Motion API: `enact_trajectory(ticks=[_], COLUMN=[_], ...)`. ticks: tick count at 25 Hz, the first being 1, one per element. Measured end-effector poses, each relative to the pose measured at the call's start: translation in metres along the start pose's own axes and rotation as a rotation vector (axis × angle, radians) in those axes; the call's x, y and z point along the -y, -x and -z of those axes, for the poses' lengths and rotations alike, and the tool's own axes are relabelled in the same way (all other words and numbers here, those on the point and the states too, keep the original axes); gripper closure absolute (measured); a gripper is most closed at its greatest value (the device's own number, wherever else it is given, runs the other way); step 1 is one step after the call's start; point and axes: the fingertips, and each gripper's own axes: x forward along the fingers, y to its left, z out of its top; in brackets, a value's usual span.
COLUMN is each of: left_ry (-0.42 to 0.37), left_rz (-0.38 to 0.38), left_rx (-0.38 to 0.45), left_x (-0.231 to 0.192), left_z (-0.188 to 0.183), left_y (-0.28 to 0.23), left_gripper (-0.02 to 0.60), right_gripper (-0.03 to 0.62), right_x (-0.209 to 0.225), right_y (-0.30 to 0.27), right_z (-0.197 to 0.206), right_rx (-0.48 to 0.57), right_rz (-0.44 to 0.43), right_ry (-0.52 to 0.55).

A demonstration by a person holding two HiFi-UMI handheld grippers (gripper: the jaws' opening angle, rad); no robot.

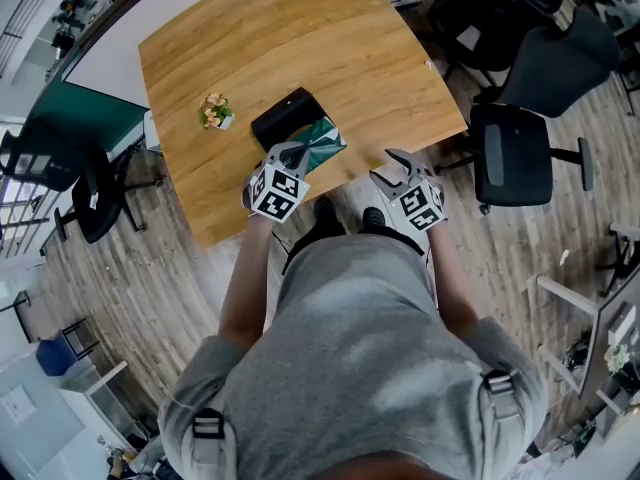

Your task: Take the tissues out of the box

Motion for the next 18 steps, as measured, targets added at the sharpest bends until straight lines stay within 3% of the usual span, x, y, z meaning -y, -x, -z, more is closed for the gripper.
enact_trajectory(ticks=[18], left_ry=[0.045], left_rz=[-0.076], left_rx=[-0.033], left_x=[0.034], left_z=[-0.012], left_y=[0.001], left_gripper=[0.563], right_gripper=[0.359], right_x=[0.017], right_y=[0.02], right_z=[0.016], right_rx=[0.021], right_rz=[-0.097], right_ry=[0.072])
